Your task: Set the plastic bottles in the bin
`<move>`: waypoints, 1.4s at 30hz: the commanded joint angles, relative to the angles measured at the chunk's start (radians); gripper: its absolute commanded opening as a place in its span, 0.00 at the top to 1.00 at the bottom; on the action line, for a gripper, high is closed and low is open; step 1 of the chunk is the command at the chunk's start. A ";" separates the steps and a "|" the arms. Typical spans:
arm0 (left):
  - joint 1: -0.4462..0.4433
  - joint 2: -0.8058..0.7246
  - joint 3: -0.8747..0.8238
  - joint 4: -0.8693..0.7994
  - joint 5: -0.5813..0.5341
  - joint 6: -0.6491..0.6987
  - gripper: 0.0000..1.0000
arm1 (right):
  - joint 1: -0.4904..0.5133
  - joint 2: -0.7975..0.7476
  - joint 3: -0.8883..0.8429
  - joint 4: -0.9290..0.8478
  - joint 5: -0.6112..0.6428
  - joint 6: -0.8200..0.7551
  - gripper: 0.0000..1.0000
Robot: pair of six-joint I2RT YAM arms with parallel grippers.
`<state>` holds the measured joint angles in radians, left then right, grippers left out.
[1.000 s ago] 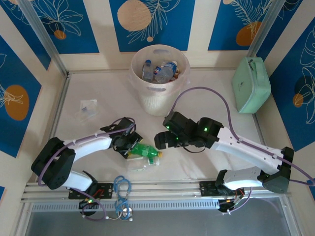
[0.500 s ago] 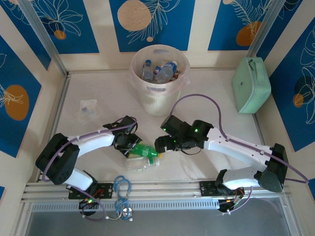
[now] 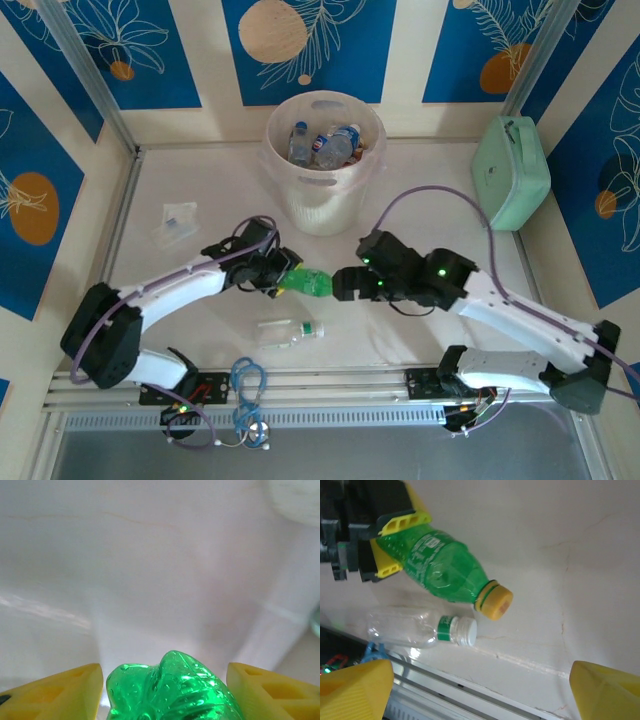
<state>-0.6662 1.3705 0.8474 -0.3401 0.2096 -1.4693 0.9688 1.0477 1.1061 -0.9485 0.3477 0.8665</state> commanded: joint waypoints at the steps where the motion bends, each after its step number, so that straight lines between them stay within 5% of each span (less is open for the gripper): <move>1: 0.002 -0.105 0.089 -0.113 -0.009 0.078 0.40 | -0.045 -0.113 0.046 -0.085 0.078 0.037 0.09; 9: 0.082 -0.179 0.435 -0.312 -0.061 0.238 0.40 | -0.172 -0.273 0.097 -0.160 0.069 0.008 0.09; 17: 0.206 0.173 1.039 -0.307 -0.172 0.410 0.42 | -0.095 -0.246 0.051 -0.082 0.041 0.058 0.11; 28: 0.240 0.684 1.582 -0.251 -0.245 0.285 0.40 | 0.049 -0.192 0.060 -0.085 0.120 0.117 0.11; 34: 0.241 0.753 1.605 -0.184 -0.280 0.298 0.17 | 0.055 -0.202 0.052 -0.116 0.121 0.132 0.11; 42: 0.250 0.642 1.605 -0.204 -0.320 0.406 0.11 | 0.072 -0.111 0.057 -0.078 0.054 0.057 0.10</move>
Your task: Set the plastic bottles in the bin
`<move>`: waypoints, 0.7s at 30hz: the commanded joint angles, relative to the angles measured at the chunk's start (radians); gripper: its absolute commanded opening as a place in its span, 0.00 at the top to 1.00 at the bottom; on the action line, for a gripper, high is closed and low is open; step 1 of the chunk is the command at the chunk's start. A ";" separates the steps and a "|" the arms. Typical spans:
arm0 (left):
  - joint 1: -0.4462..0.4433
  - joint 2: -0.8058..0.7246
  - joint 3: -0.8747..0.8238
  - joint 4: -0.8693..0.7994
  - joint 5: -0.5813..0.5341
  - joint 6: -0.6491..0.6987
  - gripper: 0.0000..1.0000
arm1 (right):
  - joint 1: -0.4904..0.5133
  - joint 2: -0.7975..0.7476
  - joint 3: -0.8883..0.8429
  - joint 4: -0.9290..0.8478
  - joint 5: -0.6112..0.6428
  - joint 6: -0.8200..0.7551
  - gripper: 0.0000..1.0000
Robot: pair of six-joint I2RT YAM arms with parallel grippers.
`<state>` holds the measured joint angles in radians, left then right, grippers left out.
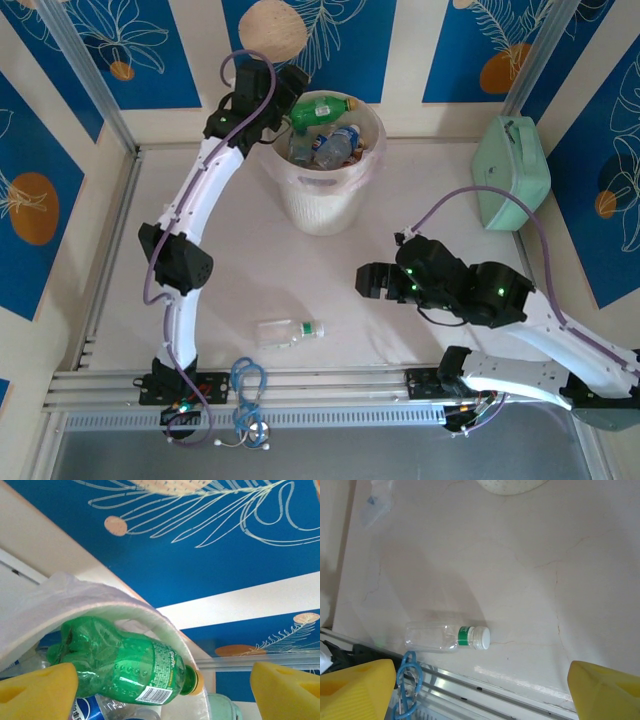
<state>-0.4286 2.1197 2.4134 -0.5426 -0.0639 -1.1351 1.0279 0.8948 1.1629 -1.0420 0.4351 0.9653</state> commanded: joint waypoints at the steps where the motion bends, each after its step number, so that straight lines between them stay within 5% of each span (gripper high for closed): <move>1: 0.019 -0.139 0.033 -0.028 -0.052 0.089 0.11 | 0.012 0.068 0.005 0.029 -0.059 -0.074 0.09; 5: 0.061 -0.319 -0.110 -0.139 -0.045 0.167 0.12 | 0.016 0.204 0.033 0.066 -0.177 -0.199 0.07; 13: 0.241 -0.923 -0.937 -0.162 0.027 0.292 0.12 | 0.025 0.475 0.075 0.204 -0.398 -0.402 0.04; 21: 0.297 -1.208 -1.411 -0.296 0.063 0.300 0.11 | 0.146 0.828 0.294 0.149 -0.388 -0.631 0.03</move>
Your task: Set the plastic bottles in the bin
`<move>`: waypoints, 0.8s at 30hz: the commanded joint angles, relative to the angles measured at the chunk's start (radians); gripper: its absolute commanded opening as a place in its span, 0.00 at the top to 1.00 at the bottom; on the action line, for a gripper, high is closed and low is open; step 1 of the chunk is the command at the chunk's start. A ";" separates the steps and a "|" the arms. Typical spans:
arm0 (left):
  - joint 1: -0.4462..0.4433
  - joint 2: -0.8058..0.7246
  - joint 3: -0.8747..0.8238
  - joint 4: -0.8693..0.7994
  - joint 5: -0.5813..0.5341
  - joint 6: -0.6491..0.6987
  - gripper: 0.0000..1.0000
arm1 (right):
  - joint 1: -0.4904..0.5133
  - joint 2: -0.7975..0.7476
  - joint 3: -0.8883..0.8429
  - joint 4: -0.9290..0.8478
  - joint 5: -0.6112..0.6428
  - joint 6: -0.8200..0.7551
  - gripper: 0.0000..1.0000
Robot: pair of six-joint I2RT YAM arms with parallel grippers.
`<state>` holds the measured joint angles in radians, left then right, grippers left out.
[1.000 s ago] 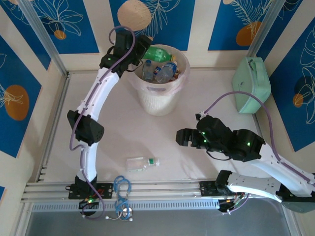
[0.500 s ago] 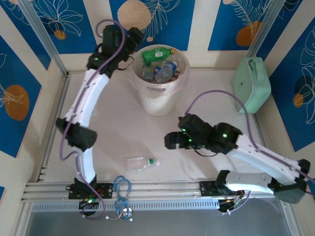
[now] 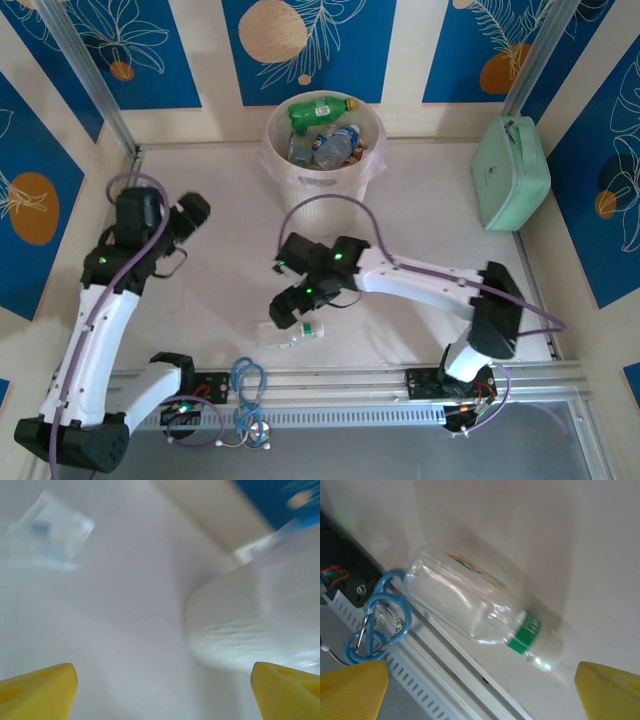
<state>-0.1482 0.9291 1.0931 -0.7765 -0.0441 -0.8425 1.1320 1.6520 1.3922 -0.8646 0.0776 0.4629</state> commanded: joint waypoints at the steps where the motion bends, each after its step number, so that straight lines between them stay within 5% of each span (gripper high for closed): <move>1: 0.022 -0.024 -0.132 -0.043 0.062 -0.010 0.12 | 0.056 0.107 0.091 -0.038 -0.023 -0.147 0.03; 8: 0.062 0.040 -0.248 -0.003 0.087 -0.029 0.12 | 0.138 0.259 0.181 -0.069 0.023 -0.227 0.03; 15: 0.076 0.044 -0.300 0.019 0.115 -0.041 0.13 | 0.166 0.348 0.206 -0.100 0.196 -0.216 0.03; 24: 0.079 0.033 -0.312 0.030 0.125 -0.049 0.13 | 0.157 0.442 0.253 -0.115 0.206 -0.219 0.04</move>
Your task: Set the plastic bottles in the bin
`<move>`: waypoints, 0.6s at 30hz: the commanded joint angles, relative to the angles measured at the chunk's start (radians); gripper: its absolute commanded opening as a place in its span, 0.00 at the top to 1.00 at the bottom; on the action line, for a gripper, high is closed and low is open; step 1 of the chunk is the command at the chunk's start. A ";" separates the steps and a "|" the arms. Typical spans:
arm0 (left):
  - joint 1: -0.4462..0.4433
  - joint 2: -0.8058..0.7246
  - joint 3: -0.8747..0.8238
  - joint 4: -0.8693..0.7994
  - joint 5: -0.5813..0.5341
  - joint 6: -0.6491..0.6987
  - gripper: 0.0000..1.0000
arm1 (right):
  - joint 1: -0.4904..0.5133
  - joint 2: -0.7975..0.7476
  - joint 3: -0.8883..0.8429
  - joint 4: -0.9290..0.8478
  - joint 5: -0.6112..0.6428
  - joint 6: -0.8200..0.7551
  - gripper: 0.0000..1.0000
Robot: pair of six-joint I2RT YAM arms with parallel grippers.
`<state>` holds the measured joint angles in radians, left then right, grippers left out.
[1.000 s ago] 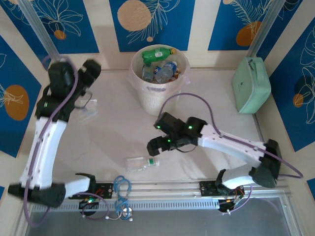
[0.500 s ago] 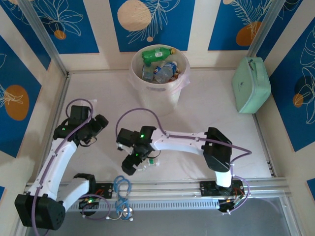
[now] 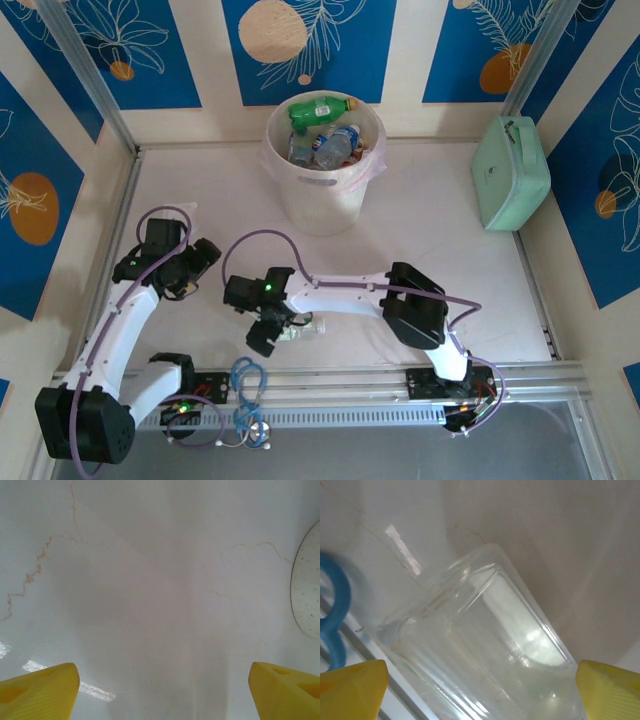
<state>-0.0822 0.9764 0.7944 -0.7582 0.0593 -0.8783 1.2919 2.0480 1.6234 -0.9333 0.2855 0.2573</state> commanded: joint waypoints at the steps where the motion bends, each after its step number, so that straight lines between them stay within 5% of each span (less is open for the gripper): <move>1: 0.014 -0.014 -0.016 0.013 0.023 -0.014 0.13 | -0.007 0.054 0.028 -0.050 -0.004 -0.012 0.04; 6: 0.015 -0.019 -0.023 0.023 0.027 -0.022 0.14 | -0.024 0.078 0.037 -0.058 -0.017 -0.007 0.05; 18: 0.015 -0.012 -0.026 0.048 0.045 -0.034 0.15 | -0.058 -0.024 -0.021 -0.017 -0.001 0.049 0.30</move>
<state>-0.0803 0.9745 0.7765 -0.7265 0.0792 -0.8970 1.2339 2.1044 1.6184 -0.9535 0.2836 0.2829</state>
